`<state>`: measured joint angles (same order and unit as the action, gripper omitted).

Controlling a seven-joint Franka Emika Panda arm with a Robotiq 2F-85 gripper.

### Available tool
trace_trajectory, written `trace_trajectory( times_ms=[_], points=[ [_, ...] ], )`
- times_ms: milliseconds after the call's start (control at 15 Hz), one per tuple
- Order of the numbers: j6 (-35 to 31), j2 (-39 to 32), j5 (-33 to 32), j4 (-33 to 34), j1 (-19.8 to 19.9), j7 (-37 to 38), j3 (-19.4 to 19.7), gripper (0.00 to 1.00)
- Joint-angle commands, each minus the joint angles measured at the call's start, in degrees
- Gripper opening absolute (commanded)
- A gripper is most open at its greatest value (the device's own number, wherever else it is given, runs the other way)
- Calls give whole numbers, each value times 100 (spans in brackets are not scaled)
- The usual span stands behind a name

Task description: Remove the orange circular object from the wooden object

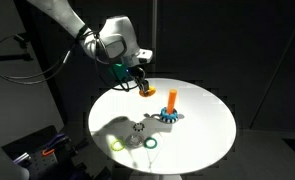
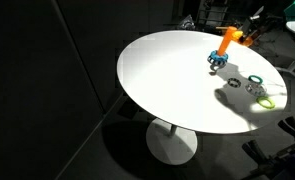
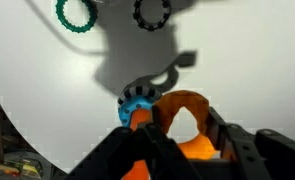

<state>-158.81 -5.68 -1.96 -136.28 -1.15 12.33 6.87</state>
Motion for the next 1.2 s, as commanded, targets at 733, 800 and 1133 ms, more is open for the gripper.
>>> trace_trajectory(
  times_ms=[733,800,1133],
  points=[
    [1133,-91,-192,-214,125,-230,-136,47],
    [1094,-137,-257,-257,116,-208,-130,48],
    [1033,-405,-604,-407,62,-120,-96,61]
  ],
)
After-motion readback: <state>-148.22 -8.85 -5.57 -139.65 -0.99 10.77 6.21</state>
